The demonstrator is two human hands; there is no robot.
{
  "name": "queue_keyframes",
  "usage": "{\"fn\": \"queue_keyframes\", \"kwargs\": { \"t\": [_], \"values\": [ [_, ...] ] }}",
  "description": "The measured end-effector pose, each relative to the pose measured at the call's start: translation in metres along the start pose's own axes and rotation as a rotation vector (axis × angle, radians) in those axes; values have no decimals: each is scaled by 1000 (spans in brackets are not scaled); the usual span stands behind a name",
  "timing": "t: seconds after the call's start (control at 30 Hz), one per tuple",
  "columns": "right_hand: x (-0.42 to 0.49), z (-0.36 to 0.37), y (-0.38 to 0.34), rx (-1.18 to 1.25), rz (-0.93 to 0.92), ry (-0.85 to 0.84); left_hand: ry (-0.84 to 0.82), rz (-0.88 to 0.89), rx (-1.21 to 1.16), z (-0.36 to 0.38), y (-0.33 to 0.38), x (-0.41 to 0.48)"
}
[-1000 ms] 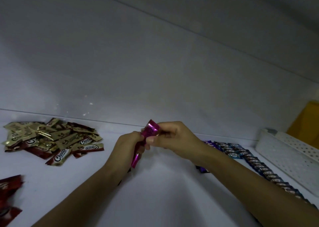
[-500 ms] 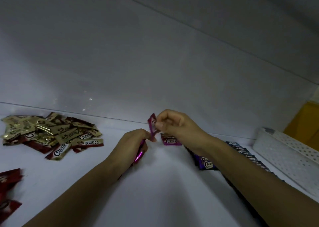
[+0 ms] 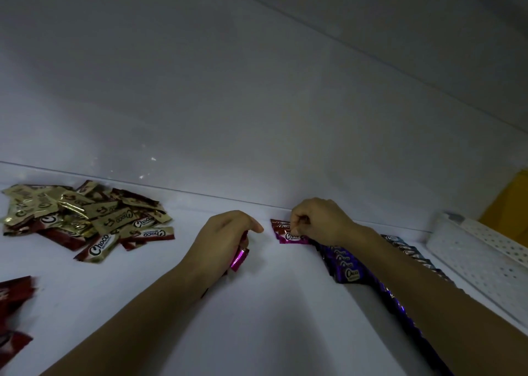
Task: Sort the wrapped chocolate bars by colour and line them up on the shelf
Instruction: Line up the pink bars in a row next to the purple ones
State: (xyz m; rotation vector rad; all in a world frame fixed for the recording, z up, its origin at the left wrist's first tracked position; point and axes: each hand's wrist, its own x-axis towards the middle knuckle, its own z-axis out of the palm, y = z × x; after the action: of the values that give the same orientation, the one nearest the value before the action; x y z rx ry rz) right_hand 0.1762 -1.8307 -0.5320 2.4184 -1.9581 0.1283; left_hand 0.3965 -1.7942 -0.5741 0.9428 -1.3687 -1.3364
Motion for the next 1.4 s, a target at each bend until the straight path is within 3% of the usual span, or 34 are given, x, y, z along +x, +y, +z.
{"fn": "queue_keyframes", "kwargs": {
  "t": [0.37,0.47,0.57,0.67,0.8,1.1,1.2,1.3,1.4],
  "values": [
    [-4,6,-4,-29,-6,48,30,-7,-8,0,0,0],
    [-13,1,-10,-79,6,116,43,-68,-109,-2,1,3],
    [-29,-1,-32,210,12,273,55,-138,-384,-10,3,5],
    [-49,5,-79,579,-24,221,75,-185,-629,-19,3,7],
    [-56,19,-132,596,-104,107,131,-265,-796,-25,4,9],
    [-58,17,-146,790,-2,198,284,-256,-793,-26,2,16],
    [-67,8,-135,971,36,161,257,-241,-633,-25,1,16],
    [-78,6,-126,978,19,128,247,-213,-480,-20,0,15],
    [-88,4,-115,943,8,227,253,-186,-381,-16,0,14]
  ]
}}
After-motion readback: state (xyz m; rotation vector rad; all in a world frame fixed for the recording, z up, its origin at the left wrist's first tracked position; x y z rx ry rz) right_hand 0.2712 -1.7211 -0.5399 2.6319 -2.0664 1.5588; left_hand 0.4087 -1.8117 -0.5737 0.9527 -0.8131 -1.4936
